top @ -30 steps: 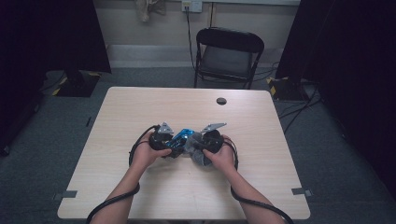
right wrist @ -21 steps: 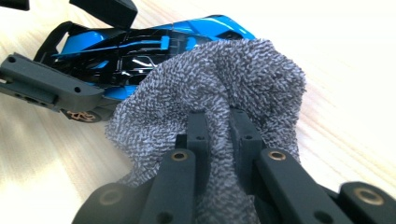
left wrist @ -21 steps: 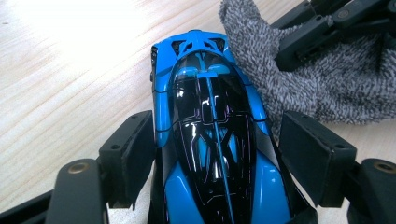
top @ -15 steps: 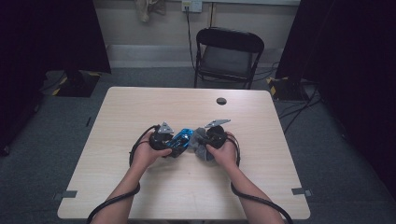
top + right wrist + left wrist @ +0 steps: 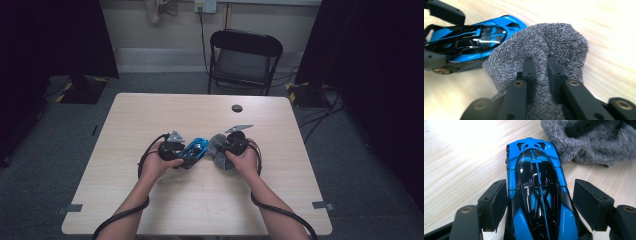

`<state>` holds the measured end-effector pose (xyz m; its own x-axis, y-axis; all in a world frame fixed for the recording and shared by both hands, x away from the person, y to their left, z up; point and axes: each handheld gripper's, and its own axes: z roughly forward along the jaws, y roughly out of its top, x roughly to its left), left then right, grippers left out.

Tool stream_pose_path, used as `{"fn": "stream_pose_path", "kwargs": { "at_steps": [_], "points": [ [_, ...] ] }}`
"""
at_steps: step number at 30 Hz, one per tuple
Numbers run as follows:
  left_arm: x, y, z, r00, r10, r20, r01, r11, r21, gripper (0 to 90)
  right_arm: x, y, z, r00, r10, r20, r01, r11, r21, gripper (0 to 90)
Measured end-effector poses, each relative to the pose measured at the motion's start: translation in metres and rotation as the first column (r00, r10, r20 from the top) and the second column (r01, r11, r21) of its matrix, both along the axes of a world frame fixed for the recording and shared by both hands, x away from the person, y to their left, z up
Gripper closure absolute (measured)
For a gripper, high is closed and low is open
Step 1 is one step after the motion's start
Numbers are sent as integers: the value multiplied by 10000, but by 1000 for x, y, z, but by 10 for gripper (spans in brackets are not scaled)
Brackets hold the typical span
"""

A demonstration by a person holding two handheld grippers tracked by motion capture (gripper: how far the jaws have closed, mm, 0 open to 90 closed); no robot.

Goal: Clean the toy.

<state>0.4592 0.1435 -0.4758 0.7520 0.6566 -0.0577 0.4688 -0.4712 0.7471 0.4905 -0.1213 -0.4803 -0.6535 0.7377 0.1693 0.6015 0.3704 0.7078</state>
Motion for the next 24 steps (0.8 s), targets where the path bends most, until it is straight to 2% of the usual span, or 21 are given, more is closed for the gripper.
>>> {"fn": "stream_pose_path", "kwargs": {
  "at_steps": [1,2,5,8,9,10,12,15,18,21,22,24],
  "points": [
    [0,1,2,9999,68,118,-68,10000,42,278,-1,-1,0,10000,-45,-78,46,9999,108,612],
    [0,1,3,9996,135,235,-134,9999,-21,272,-4,-1,1,9997,-234,114,232,9996,174,517],
    [2,1,5,9994,286,192,-282,9993,-231,265,-9,-2,2,9988,-138,466,139,9999,-15,427],
    [5,0,4,9992,381,81,-381,9993,10,276,-11,-2,0,9986,-117,520,136,9992,-364,399],
    [5,0,3,9996,271,88,-272,9995,129,293,-12,-2,-3,9982,-107,597,141,9983,-560,386],
    [5,0,1,9996,292,32,-292,9996,7,336,-12,-2,-6,9986,-54,527,78,9989,-456,373],
    [6,1,0,9991,400,-152,-403,9991,-163,344,-14,-1,-8,9976,36,685,3,9983,-580,432],
    [6,2,-2,9982,475,-373,-496,9971,-573,388,-15,-4,-10,9972,119,732,-72,9979,-644,601],
    [7,3,-3,9988,351,-340,-370,9978,-546,387,-16,-7,-7,9986,-7,527,36,9984,-557,706],
    [7,4,-3,9987,349,-375,-370,9977,-571,390,-19,-6,-3,9984,106,552,-82,9990,-446,735],
    [7,4,-2,9984,358,-431,-382,9976,-578,390,-22,-5,0,9981,314,533,-305,9994,-172,738],
    [7,4,-2,9985,342,-417,-362,9982,-482,390,-27,-1,4,9970,606,473,-602,9981,-99,741]
  ]
}}
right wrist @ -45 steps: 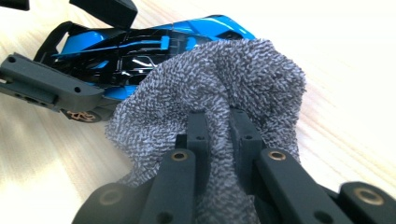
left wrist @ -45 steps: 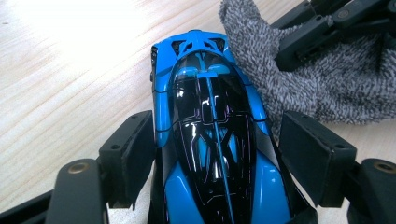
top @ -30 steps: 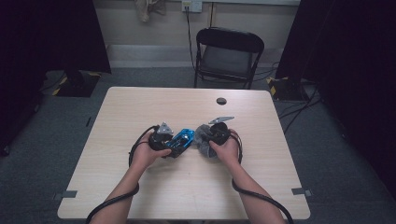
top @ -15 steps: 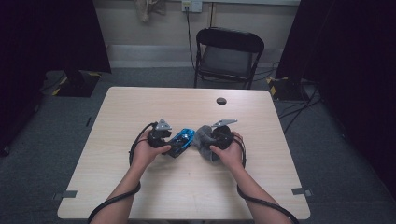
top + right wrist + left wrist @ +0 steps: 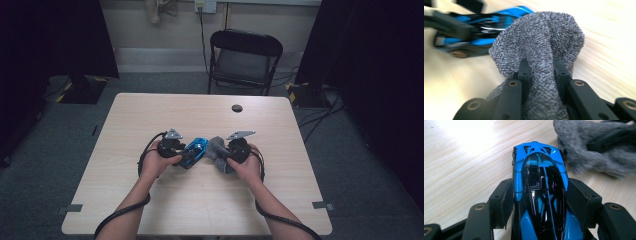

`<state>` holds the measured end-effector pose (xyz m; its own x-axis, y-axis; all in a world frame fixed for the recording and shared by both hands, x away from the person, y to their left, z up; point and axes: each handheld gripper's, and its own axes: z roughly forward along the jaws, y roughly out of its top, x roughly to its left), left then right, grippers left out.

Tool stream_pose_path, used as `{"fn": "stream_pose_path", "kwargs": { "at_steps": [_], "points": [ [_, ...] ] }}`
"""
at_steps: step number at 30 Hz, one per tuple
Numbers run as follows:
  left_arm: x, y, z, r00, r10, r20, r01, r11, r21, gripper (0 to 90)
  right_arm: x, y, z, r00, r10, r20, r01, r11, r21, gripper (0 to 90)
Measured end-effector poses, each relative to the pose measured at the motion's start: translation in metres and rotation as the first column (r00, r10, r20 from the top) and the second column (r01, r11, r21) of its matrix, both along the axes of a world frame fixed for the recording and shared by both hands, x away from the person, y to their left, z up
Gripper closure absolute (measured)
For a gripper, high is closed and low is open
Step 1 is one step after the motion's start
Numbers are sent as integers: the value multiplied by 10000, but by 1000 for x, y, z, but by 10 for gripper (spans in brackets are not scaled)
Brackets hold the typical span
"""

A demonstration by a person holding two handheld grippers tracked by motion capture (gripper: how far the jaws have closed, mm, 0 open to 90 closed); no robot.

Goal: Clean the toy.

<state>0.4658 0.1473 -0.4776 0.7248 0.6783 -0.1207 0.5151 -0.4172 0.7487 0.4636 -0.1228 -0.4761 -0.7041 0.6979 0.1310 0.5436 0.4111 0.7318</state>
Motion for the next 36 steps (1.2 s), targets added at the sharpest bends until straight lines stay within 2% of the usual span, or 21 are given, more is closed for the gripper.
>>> {"fn": "stream_pose_path", "kwargs": {
  "at_steps": [5,9,12,20,28,31,33,36],
  "points": [
    [-1,-3,3,9999,-85,61,83,9995,292,397,-24,18,11,9955,944,90,-944,9955,3,743],
    [-2,-3,2,10000,24,75,-25,9999,141,396,-40,33,8,9867,1620,-128,-1620,9868,44,743],
    [-3,-2,2,9999,-11,164,7,9997,229,397,-46,46,1,9818,1884,-225,-1888,9818,-192,743],
    [-6,3,-1,9997,1,242,-1,10000,15,402,-36,61,-8,9844,1713,-405,-1721,9849,-187,748],
    [-7,5,-2,9996,-4,278,6,10000,-83,404,-30,60,-7,9848,1661,-502,-1674,9857,-210,747],
    [-8,6,-1,9997,-77,229,78,10000,-37,406,-29,58,-7,9847,1668,-510,-1681,9855,-235,747],
    [-8,7,-1,9996,-171,203,169,9998,140,405,-27,57,-7,9837,1732,-487,-1745,9843,-245,747],
    [-8,7,-2,9998,-94,146,94,9999,60,401,-24,53,-7,9851,1632,-544,-1643,9862,-174,747]
  ]
}}
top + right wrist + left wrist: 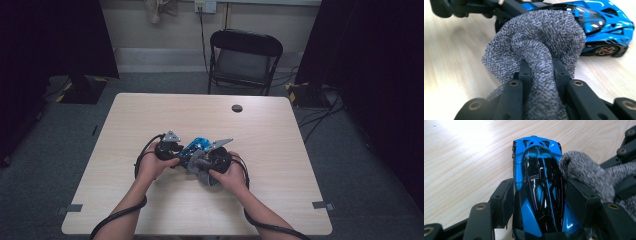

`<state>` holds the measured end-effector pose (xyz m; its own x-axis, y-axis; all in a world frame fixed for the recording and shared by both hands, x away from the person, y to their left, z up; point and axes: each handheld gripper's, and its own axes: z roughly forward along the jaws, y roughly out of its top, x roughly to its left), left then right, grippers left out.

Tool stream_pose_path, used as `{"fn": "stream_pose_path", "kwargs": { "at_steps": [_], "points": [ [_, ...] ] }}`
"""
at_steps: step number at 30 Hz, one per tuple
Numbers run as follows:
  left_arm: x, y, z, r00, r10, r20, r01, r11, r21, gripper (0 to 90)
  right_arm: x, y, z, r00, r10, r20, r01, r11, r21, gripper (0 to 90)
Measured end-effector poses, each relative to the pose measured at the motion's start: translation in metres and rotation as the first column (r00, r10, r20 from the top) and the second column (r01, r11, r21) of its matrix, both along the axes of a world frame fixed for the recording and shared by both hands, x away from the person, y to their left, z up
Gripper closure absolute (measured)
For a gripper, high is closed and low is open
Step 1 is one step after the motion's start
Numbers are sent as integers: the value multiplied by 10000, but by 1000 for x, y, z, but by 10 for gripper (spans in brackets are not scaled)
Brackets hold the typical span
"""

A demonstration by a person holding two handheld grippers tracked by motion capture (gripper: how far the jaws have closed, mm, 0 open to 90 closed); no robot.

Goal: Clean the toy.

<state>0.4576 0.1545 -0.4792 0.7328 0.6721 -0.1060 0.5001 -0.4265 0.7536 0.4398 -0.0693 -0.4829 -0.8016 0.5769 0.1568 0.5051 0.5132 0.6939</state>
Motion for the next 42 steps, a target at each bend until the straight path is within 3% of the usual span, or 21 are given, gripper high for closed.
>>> {"fn": "stream_pose_path", "kwargs": {
  "at_steps": [7,23,31,37,42],
  "points": [
    [0,0,1,9999,-106,26,105,9999,126,401,8,-6,0,9998,-187,34,187,9998,-38,747],
    [0,0,1,9999,-124,55,123,9998,141,402,31,-23,1,9979,-530,-369,532,9986,57,749],
    [-1,0,0,9999,-110,60,110,9999,67,402,38,-34,1,9948,-963,-335,966,9953,49,751],
    [-1,0,1,9997,-182,136,180,9997,146,402,48,-45,0,9864,-1613,-306,1618,9867,134,751],
    [-1,0,0,9998,-161,79,160,9998,86,402,52,-45,1,9849,-1714,-241,1715,9852,28,751]
  ]
}}
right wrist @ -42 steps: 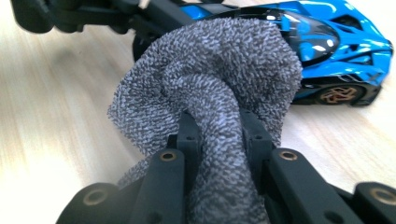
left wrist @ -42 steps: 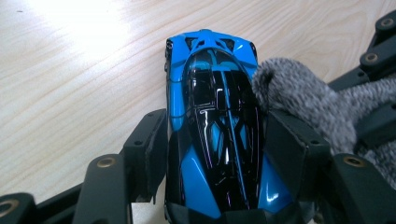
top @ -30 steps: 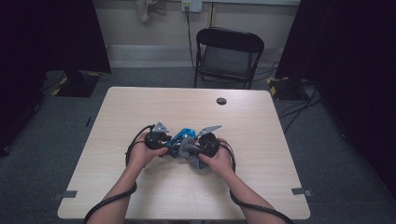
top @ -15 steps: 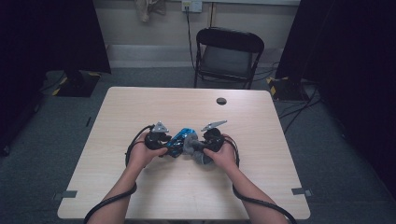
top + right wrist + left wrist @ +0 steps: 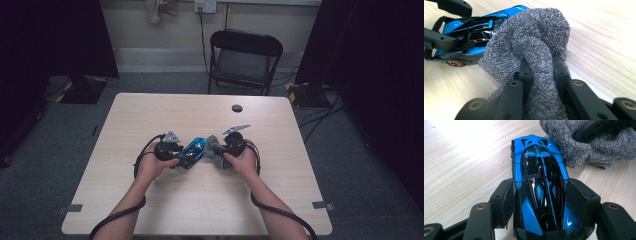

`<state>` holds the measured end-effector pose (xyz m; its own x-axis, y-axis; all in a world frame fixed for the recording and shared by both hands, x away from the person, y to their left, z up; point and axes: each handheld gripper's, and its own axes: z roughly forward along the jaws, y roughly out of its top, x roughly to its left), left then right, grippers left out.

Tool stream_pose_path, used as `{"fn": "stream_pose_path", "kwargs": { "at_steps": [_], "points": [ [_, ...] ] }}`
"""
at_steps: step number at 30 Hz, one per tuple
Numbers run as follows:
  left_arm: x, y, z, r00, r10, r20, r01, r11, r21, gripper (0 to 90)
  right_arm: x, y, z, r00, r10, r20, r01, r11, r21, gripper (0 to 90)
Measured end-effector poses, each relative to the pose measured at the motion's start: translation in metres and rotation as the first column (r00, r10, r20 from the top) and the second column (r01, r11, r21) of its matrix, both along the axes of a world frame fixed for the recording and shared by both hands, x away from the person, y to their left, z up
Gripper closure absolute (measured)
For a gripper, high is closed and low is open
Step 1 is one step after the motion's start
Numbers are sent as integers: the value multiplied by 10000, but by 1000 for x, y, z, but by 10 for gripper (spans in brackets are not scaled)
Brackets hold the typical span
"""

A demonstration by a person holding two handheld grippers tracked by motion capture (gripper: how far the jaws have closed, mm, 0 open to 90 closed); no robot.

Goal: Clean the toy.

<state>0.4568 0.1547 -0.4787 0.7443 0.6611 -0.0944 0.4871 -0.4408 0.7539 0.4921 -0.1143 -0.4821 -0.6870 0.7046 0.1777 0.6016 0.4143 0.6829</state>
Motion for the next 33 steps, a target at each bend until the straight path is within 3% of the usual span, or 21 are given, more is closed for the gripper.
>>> {"fn": "stream_pose_path", "kwargs": {
  "at_steps": [7,20,26,33],
  "points": [
    [0,0,0,10000,-25,84,24,9999,98,402,6,0,0,9996,-251,162,251,9997,-44,750],
    [-1,0,1,10000,-19,-14,20,9999,127,403,12,0,1,9913,-1258,390,1262,9920,-80,750],
    [-1,0,1,10000,-32,-10,32,9999,143,403,7,-7,4,9905,-1283,490,1284,9917,8,749],
    [-1,-1,2,10000,-32,-44,33,9999,169,403,-10,-10,10,9967,-605,546,603,9982,49,749]
  ]
}}
